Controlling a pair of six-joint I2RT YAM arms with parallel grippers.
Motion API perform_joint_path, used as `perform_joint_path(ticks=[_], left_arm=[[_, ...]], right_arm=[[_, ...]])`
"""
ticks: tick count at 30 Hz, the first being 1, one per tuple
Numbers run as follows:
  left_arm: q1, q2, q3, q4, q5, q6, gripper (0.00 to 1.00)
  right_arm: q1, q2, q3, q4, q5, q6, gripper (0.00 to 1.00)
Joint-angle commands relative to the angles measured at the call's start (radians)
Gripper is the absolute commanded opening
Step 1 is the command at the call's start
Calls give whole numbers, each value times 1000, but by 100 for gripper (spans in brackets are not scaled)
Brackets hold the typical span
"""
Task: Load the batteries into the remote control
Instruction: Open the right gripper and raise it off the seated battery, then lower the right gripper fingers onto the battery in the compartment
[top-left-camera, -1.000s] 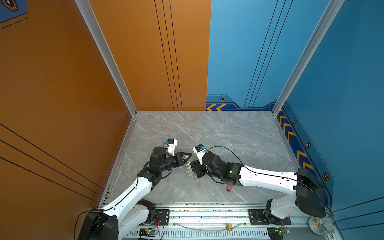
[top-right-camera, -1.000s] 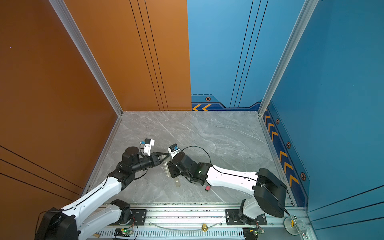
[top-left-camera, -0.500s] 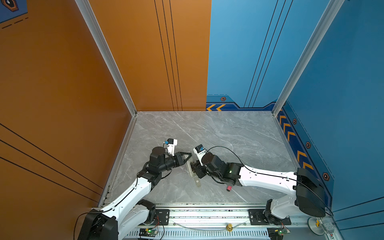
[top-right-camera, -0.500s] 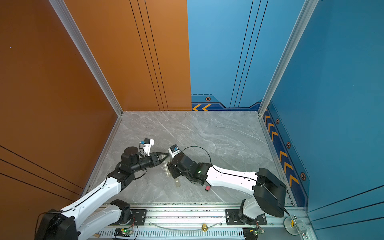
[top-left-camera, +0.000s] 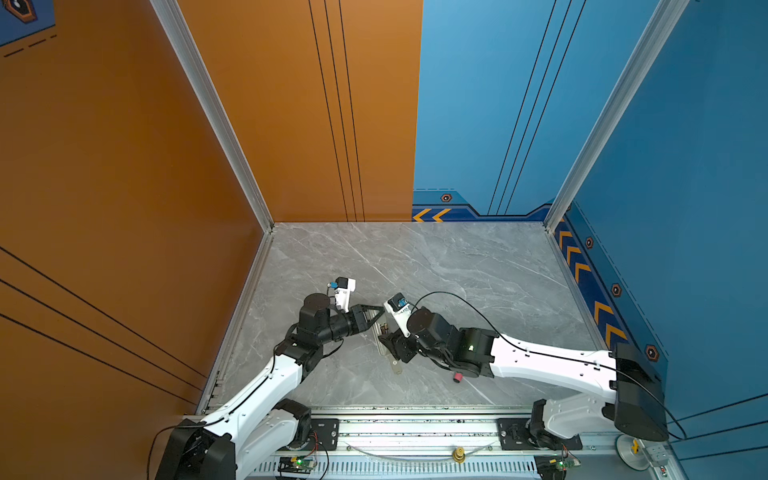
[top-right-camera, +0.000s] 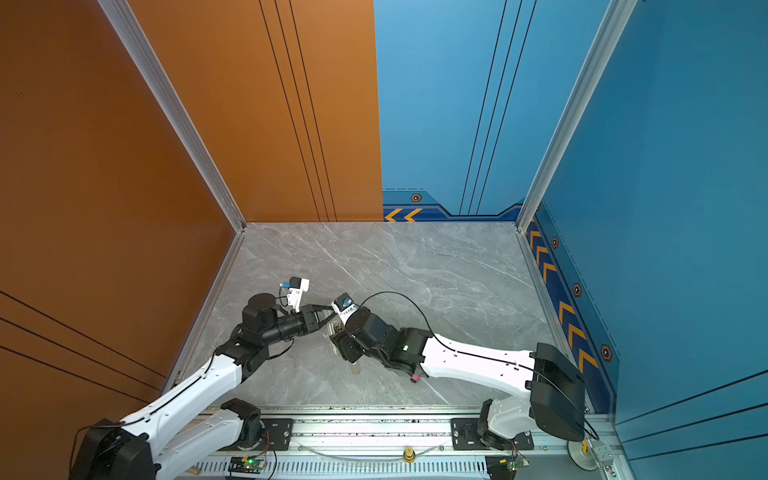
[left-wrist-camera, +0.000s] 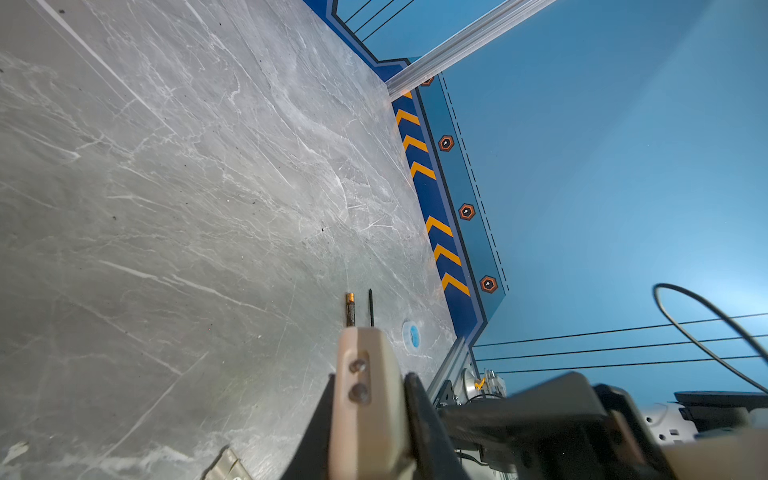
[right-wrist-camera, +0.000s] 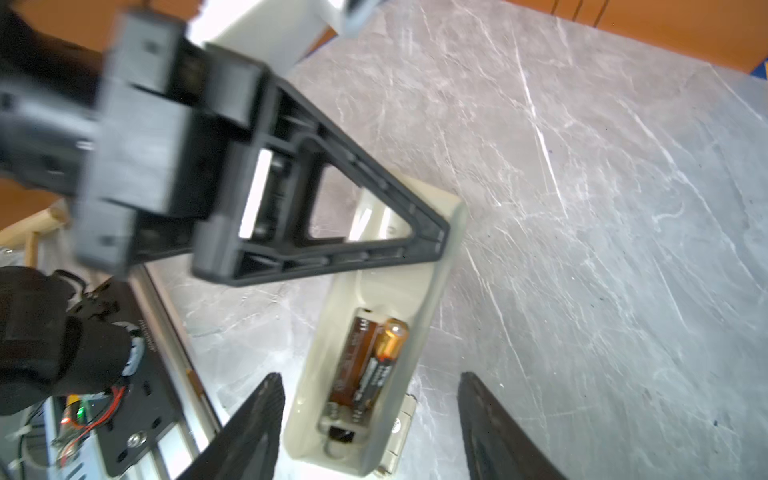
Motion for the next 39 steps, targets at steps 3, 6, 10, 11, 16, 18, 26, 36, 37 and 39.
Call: perform_joint_path(ticks=[3, 6, 10, 11, 16, 18, 26, 36, 37, 39], left_arm=[[6, -17, 49, -33, 42, 46, 0], [6, -24, 75, -79, 66, 76, 0], [8, -31, 106, -152, 103, 125, 0], [7, -34, 114, -170, 110, 137, 0], [7, -46, 154, -266, 140, 200, 0], [7, -49, 164, -285, 154, 217, 0], [8, -48, 171, -309, 180, 239, 0], [9, -41, 177, -307, 212, 244, 0], [9, -40, 177, -307, 213, 244, 0], [8, -40, 177, -304, 216, 244, 0]], right_arm=[[2, -78, 39, -76, -47, -146, 65], [-10, -100, 59, -162, -55, -225, 64], [-19, -139, 70, -230, -91, -321, 59], [-18, -149, 69, -239, -94, -344, 58], [-8, -169, 60, -274, -86, -445, 50], [-2, -169, 64, -289, -82, -481, 49], [13, -153, 69, -291, -75, -599, 44], [4, -91, 104, -285, -114, -652, 44], [2, -88, 107, -285, -119, -655, 43], [-2, -81, 110, -283, -127, -662, 43]])
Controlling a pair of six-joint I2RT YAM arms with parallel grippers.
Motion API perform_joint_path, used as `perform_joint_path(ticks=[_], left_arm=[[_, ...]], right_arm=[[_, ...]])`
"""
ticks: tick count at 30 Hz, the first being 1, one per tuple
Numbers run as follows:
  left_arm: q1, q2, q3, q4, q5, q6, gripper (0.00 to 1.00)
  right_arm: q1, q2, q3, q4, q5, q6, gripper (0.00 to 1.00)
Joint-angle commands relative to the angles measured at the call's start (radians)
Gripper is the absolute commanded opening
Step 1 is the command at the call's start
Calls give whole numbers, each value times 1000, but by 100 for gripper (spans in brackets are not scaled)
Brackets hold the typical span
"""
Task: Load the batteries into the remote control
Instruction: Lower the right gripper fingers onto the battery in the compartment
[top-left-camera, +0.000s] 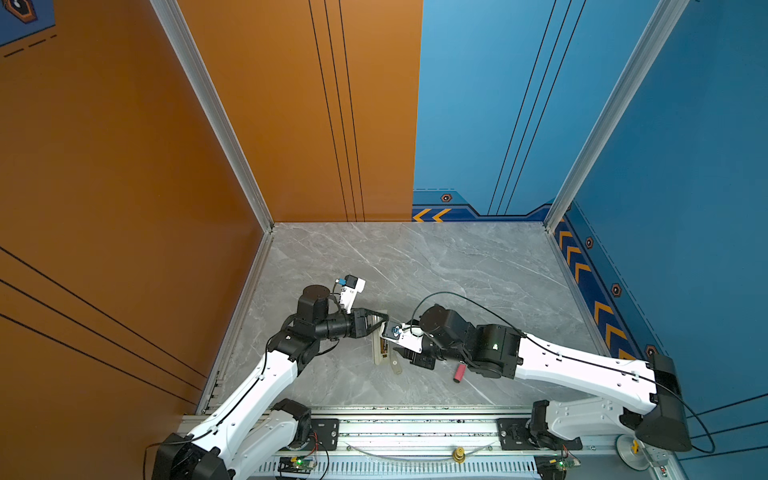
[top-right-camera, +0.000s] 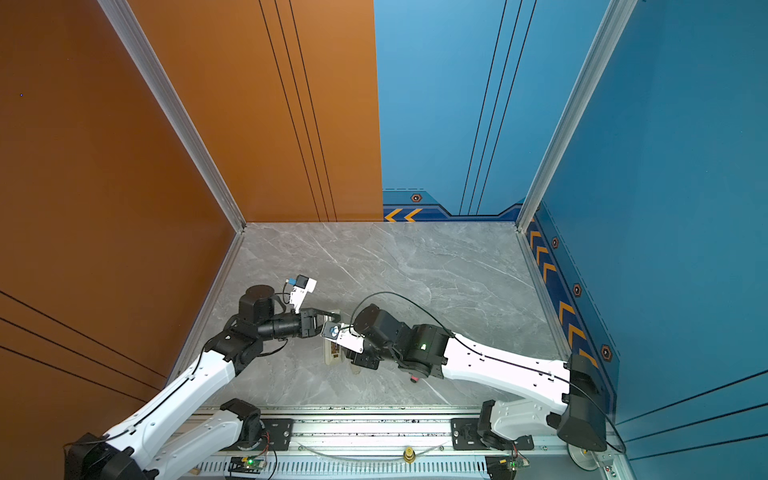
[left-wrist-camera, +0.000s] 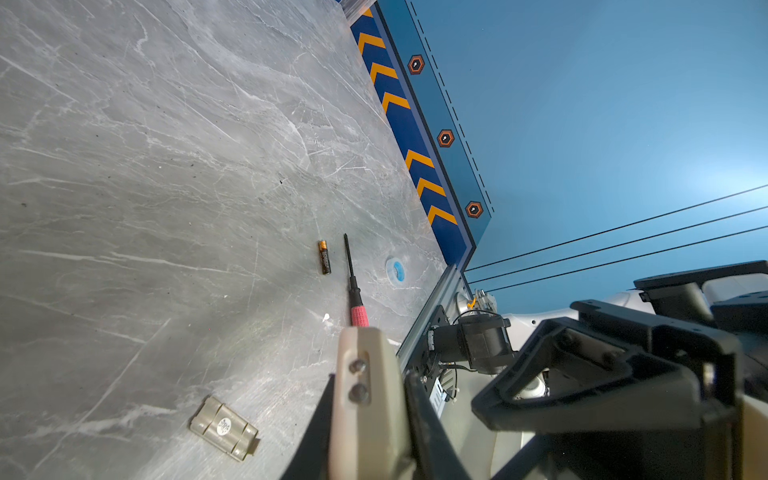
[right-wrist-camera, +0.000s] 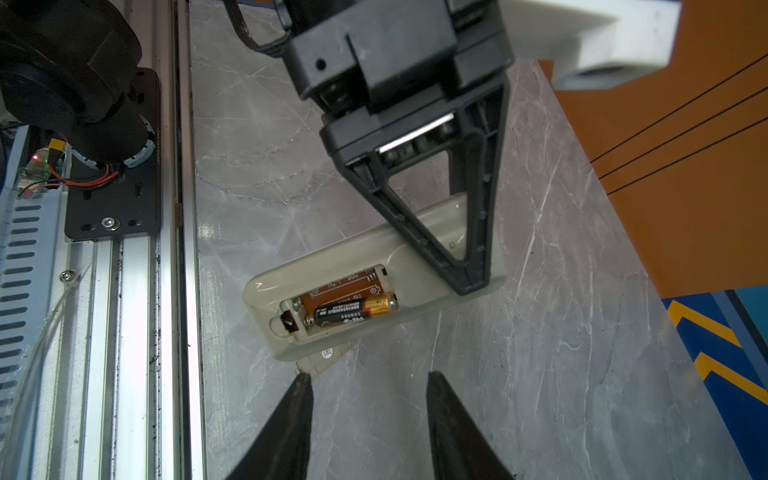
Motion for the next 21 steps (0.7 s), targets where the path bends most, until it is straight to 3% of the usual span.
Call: perform_joint_path(ticks=[1, 21], left_arm=[[8, 0, 31, 3, 41, 19, 0], [5, 8, 31, 11, 55, 20, 0]], right_arm=[[-12, 12, 31, -18, -32, -35, 43], [-29, 90, 70, -7, -83, -66, 34]])
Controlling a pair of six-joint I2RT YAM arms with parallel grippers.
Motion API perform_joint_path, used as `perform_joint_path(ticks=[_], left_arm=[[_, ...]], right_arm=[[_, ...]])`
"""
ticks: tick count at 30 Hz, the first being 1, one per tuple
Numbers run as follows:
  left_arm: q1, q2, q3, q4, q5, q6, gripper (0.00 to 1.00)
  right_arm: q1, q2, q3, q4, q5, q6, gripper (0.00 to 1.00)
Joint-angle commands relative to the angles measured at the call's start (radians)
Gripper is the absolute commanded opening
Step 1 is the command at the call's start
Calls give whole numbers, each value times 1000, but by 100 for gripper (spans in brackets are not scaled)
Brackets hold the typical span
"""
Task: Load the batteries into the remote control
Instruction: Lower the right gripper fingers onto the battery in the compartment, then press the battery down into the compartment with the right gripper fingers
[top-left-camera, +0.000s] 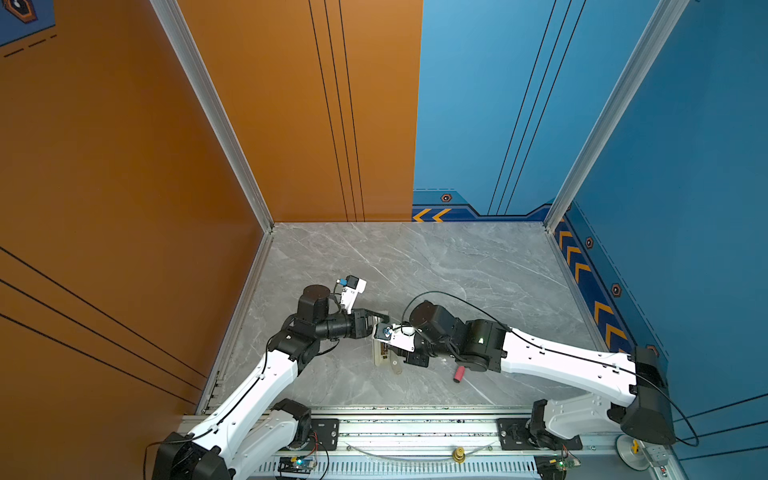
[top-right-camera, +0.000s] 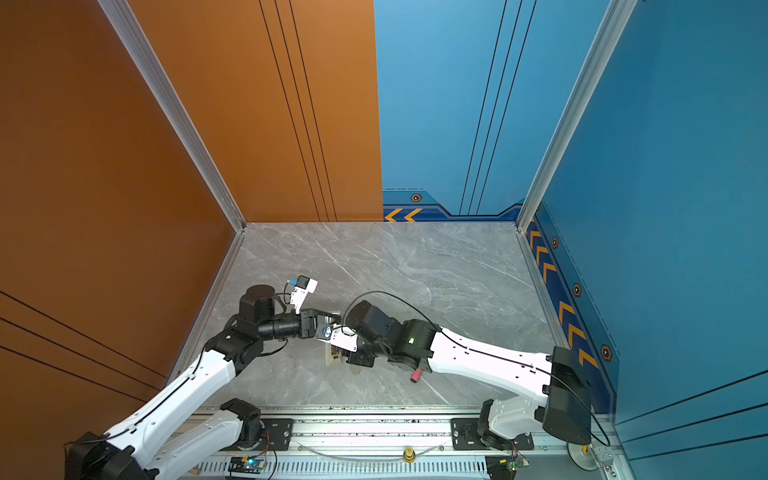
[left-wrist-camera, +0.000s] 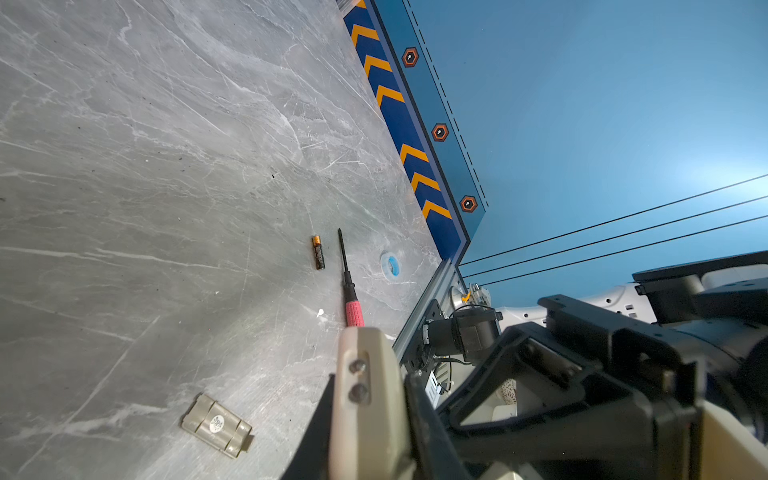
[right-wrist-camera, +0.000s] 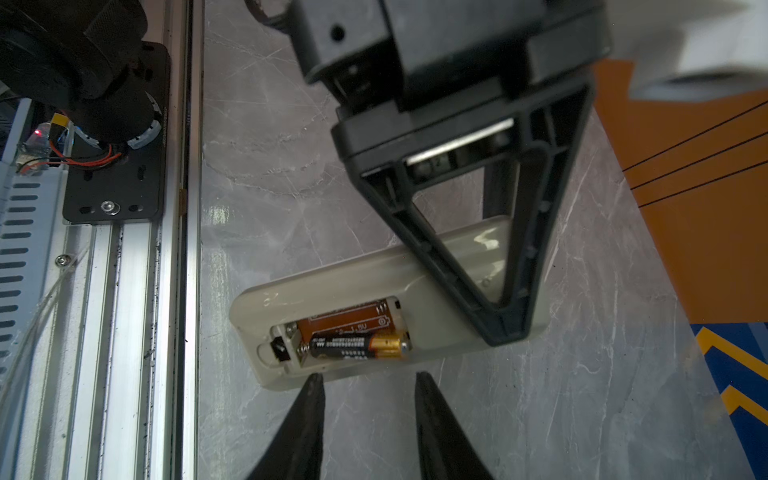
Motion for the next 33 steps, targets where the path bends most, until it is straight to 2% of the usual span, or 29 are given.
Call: perform_joint_path(ticks=[1, 11, 33], left_arm=[[5, 3, 31, 10, 33, 21, 0], [4, 10, 30, 9, 33, 27, 0], [4, 14, 30, 13, 38, 26, 0]], right_arm=[[-6, 14, 36, -8, -24, -14, 34], [-6, 39, 54, -6, -44, -21, 30], [-6, 77, 67, -9, -7, -31, 24]])
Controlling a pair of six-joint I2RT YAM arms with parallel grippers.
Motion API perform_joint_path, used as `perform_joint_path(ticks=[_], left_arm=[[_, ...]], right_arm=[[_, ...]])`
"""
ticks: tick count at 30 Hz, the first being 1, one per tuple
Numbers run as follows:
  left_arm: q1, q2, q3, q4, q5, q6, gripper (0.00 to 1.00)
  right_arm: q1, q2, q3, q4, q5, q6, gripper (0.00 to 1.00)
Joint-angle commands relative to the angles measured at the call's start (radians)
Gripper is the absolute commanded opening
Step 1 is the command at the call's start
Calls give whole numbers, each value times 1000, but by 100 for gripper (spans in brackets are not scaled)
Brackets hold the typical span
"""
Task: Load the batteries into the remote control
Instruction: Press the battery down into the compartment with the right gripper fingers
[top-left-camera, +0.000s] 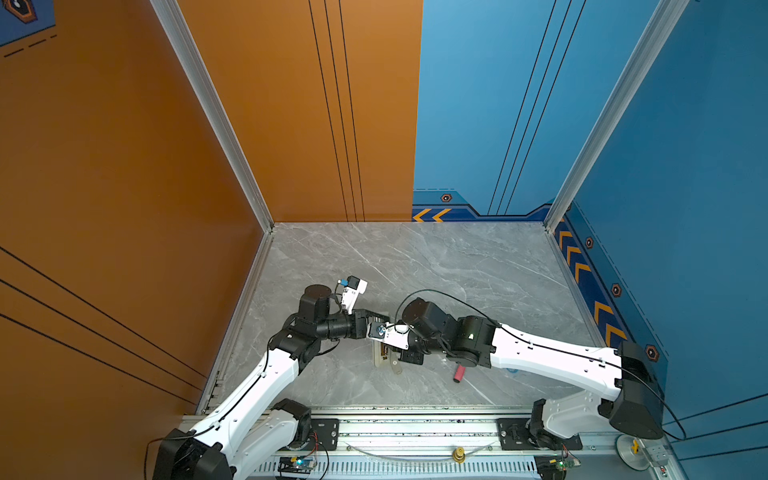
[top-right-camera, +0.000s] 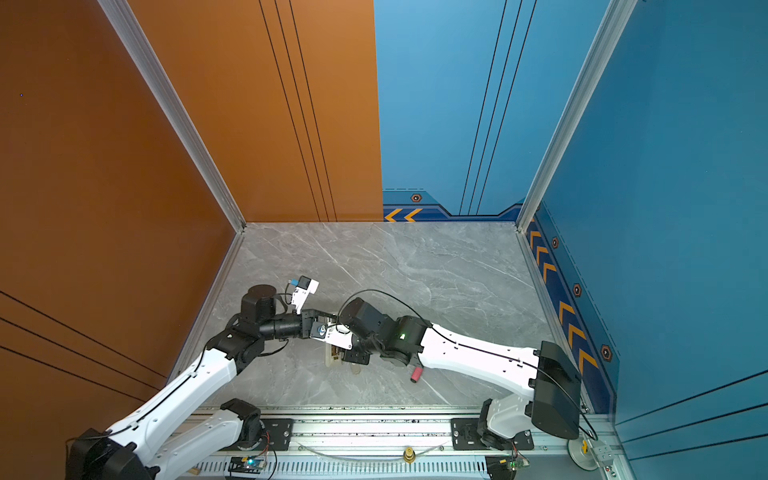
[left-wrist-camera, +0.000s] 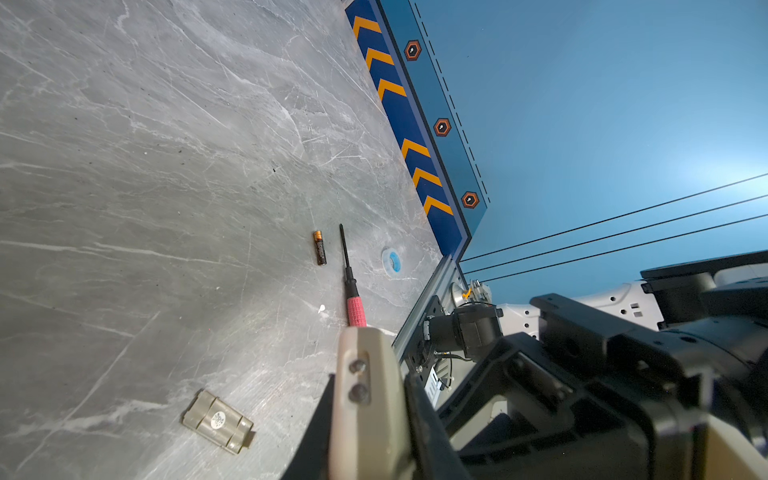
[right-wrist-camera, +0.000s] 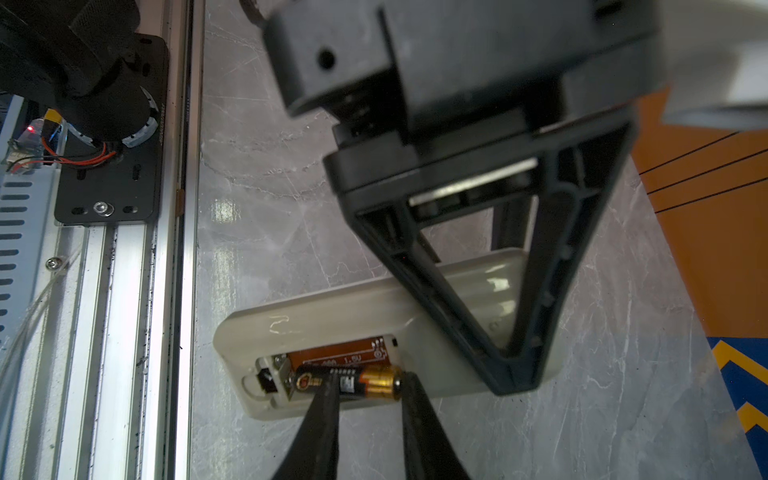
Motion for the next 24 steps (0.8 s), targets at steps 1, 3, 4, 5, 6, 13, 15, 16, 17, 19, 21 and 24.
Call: perform_joint_path(ticks=[1, 3, 4, 5, 6, 13, 15, 16, 17, 19, 21, 24], left_arm=[[5, 0, 31, 17, 29, 18, 0], [4, -1, 32, 17, 29, 17, 0], [4, -1, 31, 16, 28, 16, 0], [5, -2, 31, 17, 29, 17, 0], [4, -3, 31, 17, 29, 17, 0], [5, -2, 31, 16, 27, 15, 0], [6, -1, 31, 16, 28, 14, 0], [6, -1, 32, 16, 29, 15, 0], [7, -1, 32, 15, 30, 15, 0], [6, -1, 31, 15, 28, 14, 0], [7, -1, 30, 15, 29, 14, 0], [8, -1, 31, 17, 29, 13, 0]], right_arm=[[4, 15, 28, -11, 17, -13, 24], [7, 17, 30, -14, 22, -17, 24], [8, 20, 32, -16, 28, -19, 24], [8, 23, 34, -19, 31, -21, 24], [10, 27, 37, -24, 35, -24, 23], [21, 46, 51, -49, 64, -41, 21], [25, 52, 55, -57, 73, -47, 21], [26, 56, 58, -62, 78, -49, 20], [28, 57, 60, -65, 83, -51, 21], [32, 62, 65, -75, 92, -58, 20], [35, 68, 70, -84, 101, -62, 20], [40, 80, 78, -99, 118, -71, 19]])
